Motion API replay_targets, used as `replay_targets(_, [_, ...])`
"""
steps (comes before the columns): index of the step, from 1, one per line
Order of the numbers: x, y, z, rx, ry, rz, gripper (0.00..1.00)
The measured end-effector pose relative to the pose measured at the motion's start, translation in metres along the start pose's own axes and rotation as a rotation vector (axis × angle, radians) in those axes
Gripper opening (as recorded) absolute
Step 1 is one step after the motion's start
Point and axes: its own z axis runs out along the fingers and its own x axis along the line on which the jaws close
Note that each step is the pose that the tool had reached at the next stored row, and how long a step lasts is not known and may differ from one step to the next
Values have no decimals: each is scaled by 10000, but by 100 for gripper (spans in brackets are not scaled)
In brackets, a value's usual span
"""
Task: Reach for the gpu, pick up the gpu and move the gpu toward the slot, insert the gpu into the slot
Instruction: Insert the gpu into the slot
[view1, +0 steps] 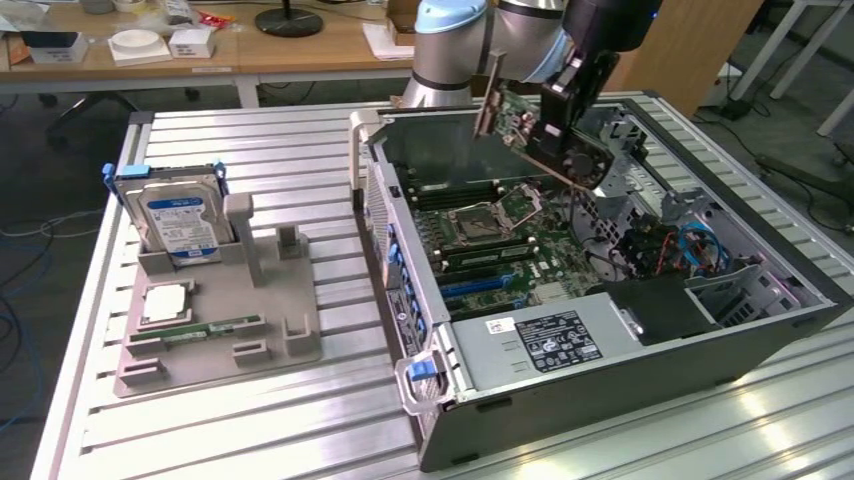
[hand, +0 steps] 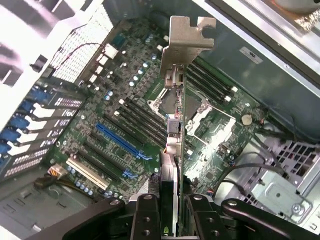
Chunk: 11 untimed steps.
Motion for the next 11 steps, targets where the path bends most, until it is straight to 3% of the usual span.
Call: replay_targets(11, [0, 0, 0, -3, 48, -1463, 26])
